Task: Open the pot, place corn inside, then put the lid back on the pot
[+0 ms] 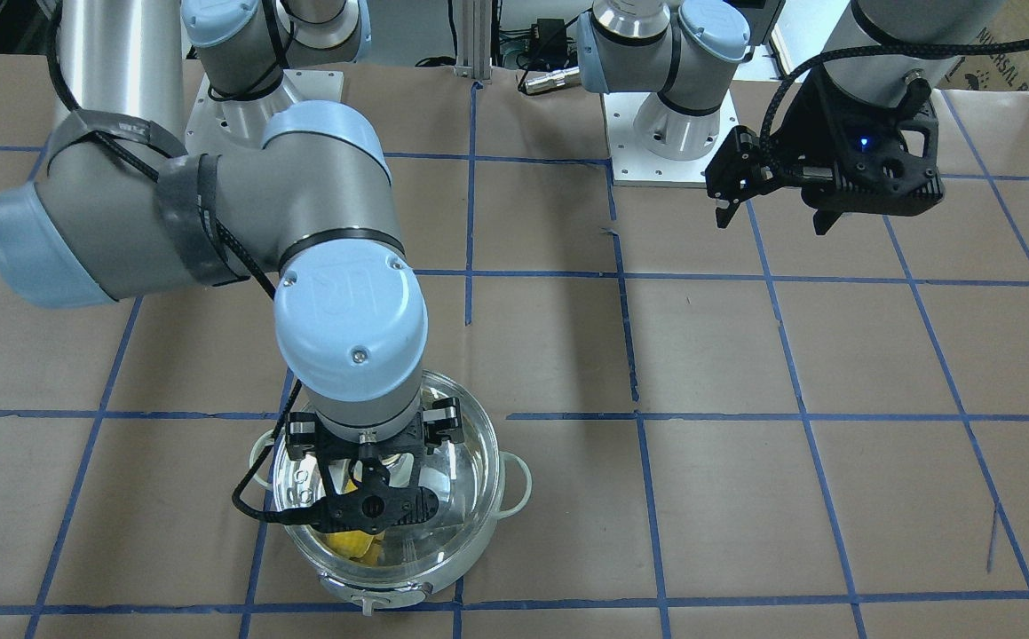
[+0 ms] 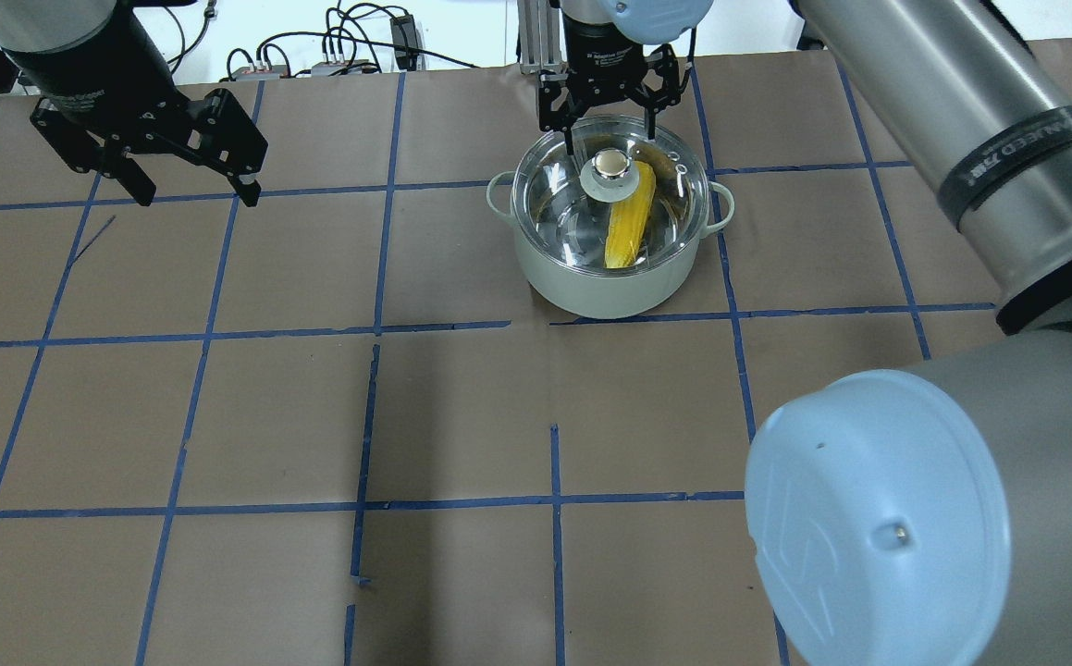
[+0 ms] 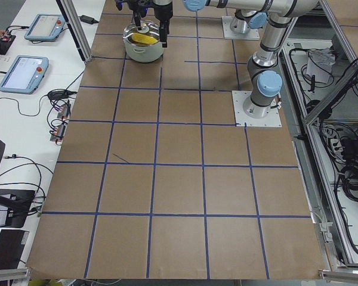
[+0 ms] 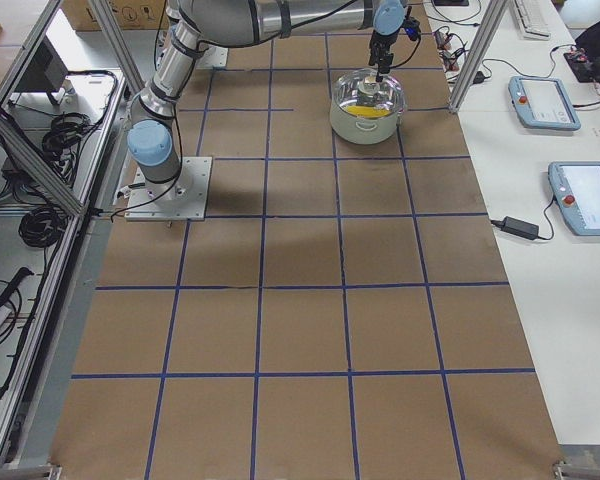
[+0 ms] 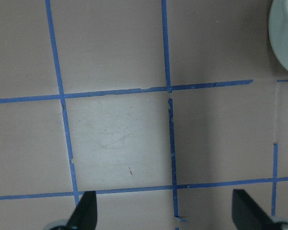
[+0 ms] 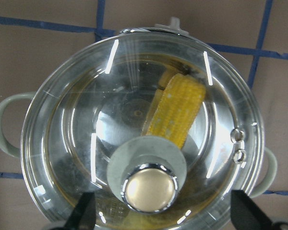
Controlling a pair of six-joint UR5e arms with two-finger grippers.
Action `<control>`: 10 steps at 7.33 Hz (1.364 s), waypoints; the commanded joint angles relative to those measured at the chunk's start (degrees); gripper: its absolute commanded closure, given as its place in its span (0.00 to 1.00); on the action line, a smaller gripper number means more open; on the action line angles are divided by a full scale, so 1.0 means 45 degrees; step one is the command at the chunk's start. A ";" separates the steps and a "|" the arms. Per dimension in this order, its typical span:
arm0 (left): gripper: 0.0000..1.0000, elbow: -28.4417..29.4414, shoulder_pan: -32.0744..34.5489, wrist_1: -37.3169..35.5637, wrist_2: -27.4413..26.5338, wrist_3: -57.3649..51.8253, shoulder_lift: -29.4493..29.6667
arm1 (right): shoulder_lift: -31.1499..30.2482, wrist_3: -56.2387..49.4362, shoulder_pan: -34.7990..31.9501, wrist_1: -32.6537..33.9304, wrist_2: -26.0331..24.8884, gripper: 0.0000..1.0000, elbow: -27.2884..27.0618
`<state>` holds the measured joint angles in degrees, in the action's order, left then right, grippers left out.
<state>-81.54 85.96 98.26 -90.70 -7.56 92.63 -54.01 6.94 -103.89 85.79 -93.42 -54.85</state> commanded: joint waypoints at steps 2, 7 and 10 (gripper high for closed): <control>0.00 0.0013 0.0019 0.0000 0.0000 0.0000 0.0001 | -0.2013 -0.1948 0.1770 -0.1463 0.0018 0.03 -0.1202; 0.00 -0.0103 0.0019 0.0020 0.0000 0.0000 -0.0018 | -0.4458 -0.2636 0.2988 -0.1039 -0.0041 0.02 -0.4563; 0.00 -0.0631 0.0019 -0.0176 0.0000 0.0000 -0.0351 | -0.5260 -0.2559 0.2891 0.1242 0.0078 0.01 -0.6069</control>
<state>-83.85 86.05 97.62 -90.65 -7.62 91.36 -76.13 -4.79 -90.71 87.78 -93.17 -79.63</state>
